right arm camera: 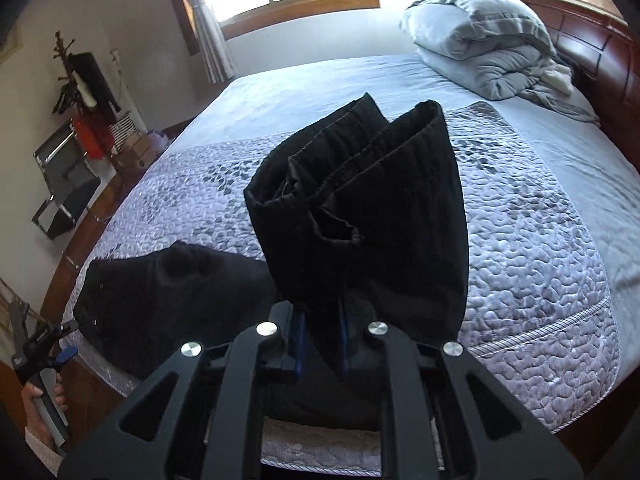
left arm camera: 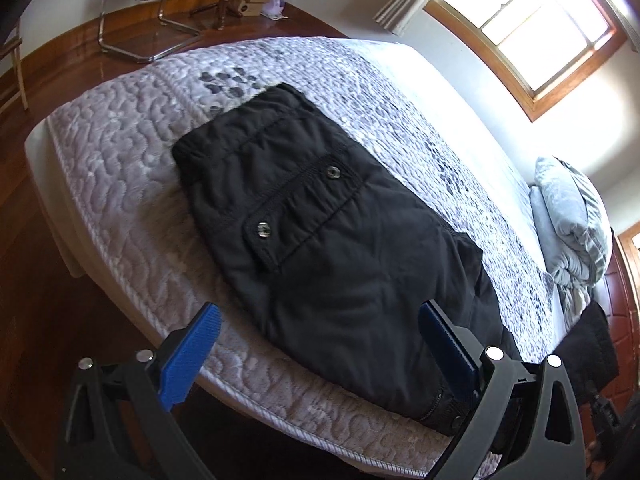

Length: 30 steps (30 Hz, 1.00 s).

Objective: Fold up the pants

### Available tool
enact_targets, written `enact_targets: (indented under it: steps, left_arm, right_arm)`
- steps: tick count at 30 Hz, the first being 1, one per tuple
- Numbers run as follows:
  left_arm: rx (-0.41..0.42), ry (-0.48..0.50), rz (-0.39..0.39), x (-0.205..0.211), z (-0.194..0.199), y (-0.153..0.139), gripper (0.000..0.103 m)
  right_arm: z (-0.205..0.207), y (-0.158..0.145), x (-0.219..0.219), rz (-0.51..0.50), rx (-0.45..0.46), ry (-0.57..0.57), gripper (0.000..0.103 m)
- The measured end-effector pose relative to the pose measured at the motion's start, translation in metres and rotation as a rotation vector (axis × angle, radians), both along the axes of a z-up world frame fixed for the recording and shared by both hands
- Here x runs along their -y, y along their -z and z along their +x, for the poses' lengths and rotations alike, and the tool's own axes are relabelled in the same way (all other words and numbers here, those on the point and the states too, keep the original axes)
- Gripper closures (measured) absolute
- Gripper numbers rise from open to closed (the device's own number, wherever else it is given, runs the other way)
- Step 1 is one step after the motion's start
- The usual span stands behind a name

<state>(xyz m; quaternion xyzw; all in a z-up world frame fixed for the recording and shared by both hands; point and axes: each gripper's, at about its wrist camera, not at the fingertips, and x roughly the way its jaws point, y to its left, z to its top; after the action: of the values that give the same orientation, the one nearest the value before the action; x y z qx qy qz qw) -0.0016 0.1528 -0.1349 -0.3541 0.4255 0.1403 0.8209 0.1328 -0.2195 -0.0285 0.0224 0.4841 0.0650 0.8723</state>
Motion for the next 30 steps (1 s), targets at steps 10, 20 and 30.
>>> enact_targets:
  steps: [10, 20, 30]
  left_arm:
    - [-0.015, -0.056, -0.033, -0.026, -0.019, 0.013, 0.004]
    - [-0.005, -0.072, -0.066, -0.035, -0.023, 0.019, 0.004]
    - [0.007, -0.046, -0.062, -0.031, -0.018, 0.017, 0.004]
  right_arm:
    - [-0.003, 0.085, -0.080, -0.112, -0.177, -0.177, 0.091]
    - [-0.018, 0.092, -0.106, -0.179, -0.163, -0.274, 0.091]
    - [-0.026, 0.095, -0.134, -0.207, -0.165, -0.359, 0.091]
